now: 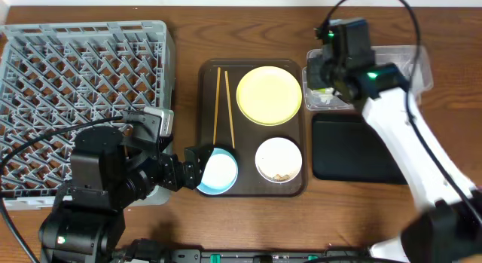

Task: Sort waste into correct bins and load items into the dishwasher
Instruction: 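Reach right gripper to the white bowl and grasp its rim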

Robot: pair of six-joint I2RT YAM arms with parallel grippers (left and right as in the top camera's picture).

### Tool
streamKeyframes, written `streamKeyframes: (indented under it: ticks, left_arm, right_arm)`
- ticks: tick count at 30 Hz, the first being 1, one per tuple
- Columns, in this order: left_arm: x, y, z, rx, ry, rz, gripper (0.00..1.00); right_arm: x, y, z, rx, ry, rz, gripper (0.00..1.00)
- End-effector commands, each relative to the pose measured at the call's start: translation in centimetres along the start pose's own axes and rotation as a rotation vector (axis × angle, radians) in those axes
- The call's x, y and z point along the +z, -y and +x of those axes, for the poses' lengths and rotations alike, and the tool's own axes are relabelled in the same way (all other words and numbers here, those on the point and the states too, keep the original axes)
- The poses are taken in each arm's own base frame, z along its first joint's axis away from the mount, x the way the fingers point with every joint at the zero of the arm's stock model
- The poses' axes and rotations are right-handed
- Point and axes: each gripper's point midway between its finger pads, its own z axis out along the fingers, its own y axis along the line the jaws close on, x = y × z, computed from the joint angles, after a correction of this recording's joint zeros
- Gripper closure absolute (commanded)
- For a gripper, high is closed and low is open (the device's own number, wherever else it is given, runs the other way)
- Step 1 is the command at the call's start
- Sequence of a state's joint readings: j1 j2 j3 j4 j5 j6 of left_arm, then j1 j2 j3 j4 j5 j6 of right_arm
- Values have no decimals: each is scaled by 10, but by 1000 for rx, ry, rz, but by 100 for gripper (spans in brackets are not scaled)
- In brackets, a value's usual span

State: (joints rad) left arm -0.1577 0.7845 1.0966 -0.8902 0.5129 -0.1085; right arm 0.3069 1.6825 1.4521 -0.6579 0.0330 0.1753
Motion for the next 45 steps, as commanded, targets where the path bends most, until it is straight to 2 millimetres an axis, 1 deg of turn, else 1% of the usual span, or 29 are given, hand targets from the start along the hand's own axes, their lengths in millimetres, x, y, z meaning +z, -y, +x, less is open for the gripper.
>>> streamKeyframes:
  ticks: [1,3,5,6,8,10,13,15,17,20,22,24,25,27,29,31,32,33,35,36,38,39,41,43,45]
  left_arm:
    - [-4,1,-6,1,20,-5,2]
    - [-4,1,-6,1,20,-5,2]
    - [-4,1,-6,1,20,-5,2]
    - [-4,1,-6,0,20,-5,2]
    - [-4,1,-6,1,20,-5,2]
    - [-4,1,-6,1,20,-5,2]
    - [-4,1,-6,0,20,-5,2]
    - [-4,1,-6,1,20,-5,2]
    - [-4,1,-6,1,20,-5,2]
    - [-4,1,-6,1,20,-5,2]
    - [-4,1,-6,0,20,-5,2]
    - [-4,1,-6,1,20,-5,2]
    - [-4,1,-6,0,20,-5,2]
    - [-4,1,-6,1,20,-5,2]
    - [-4,1,-6,1,20,-5,2]
    - [-4,1,-6,1,20,-5,2]
    - [-4,1,-6,0,20,-5,2]
    - [-4,1,-6,0,20,-5,2]
    - [-4,1,-6,0,20,-5,2]
    - [-4,1,-6,1,20,-5,2]
    - [-4,1,-6,1,20,-5,2]
    - [-4,1,-6,1,20,-5,2]
    - [-4,1,-6,1,20,-5,2]
    - [-4,1,-6,0,20,-5,2]
    - [-4,1,-6,1,20,-5,2]
  right_arm:
    - [52,22,21,33,-82,86,99]
    - [73,30,29,45,-111,99,99]
    - [89,38,37,91,-135,112,99]
    - [93,42,40,104,-144,119,99]
    - [95,51,43,115,-153,136,99]
    - [94,60,42,130,-155,148,99]
    - [87,63,42,137,-160,126,99]
    - [80,65,41,131,-160,132,99]
    - [69,69,36,110,-146,153,99]
    - [48,68,19,66,-88,149,99]
    - [31,68,3,45,-29,148,99]
    - [18,73,-10,43,27,174,99]
    - [15,76,-14,46,42,187,99]
    - [16,84,-16,54,53,205,99]
    - [27,90,-10,63,26,214,99]
    - [45,97,5,74,-30,220,99]
    - [53,95,14,75,-66,200,99]
    - [57,91,20,75,-90,175,99]
    - [59,74,30,77,-137,93,99]
    - [54,63,31,77,-148,37,99]
    - [40,36,31,72,-156,-82,98]
    - [31,23,31,66,-158,-132,96]
    - [7,-6,32,50,-165,-243,91]
    - [-13,-27,39,25,-186,-298,87]
    - [-31,-45,54,-6,-232,-321,83]
